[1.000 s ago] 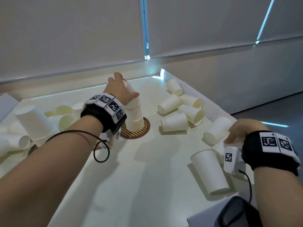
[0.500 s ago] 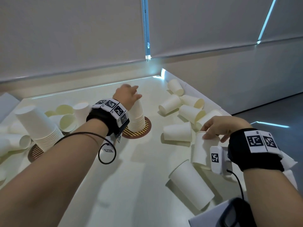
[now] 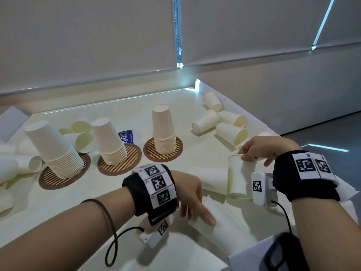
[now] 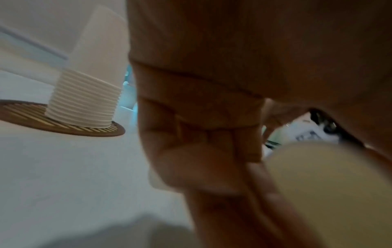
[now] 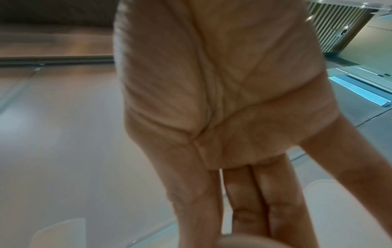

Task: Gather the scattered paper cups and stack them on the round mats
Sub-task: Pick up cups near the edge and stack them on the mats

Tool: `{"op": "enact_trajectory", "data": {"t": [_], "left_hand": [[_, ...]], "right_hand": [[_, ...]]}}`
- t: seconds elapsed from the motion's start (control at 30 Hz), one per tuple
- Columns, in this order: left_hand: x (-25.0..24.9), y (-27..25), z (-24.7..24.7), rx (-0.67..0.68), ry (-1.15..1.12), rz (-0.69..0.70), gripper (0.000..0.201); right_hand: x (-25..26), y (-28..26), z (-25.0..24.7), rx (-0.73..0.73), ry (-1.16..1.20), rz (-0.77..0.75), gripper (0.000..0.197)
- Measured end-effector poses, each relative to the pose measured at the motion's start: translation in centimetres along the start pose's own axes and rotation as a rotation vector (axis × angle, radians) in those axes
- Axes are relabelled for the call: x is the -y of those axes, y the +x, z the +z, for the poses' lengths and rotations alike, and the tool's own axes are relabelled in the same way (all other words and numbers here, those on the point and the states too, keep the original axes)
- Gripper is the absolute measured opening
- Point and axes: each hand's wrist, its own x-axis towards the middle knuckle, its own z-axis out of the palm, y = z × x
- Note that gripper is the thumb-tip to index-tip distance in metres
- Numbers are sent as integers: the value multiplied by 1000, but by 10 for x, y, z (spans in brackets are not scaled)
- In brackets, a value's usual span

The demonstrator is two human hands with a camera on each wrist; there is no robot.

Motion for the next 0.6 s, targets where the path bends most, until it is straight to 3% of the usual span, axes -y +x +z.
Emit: {"op": "enact_trajectory", "data": {"t": [0.13,0.3,0.37,0.43,0.5,0.53,0.6], "left_hand": [[7,11,9,-55,-111,43,54],[21,4,-21,-400,-204,121,33],[26,-7,-36,-599,-425,180,22],[29,-17,-50,-906,-657,225,21],[31,-22,-65,-1307,-607,221,21],[28,-23,-68,-1437,-536,216,22],[16,-19,-68,-1478,-438,248,22]], "right_hand": [[2,1,2,20,44,-19,6],[2,6,2,-11,120,-38,14],[4,6,-1,-35,140,-62,15],[7,2,-2,-28,166,-90,16],[11,-2,0,48,204,-121,16],[14,-5,2,100,218,-139,16],[19,-9,3,178,260,-184,16]]}}
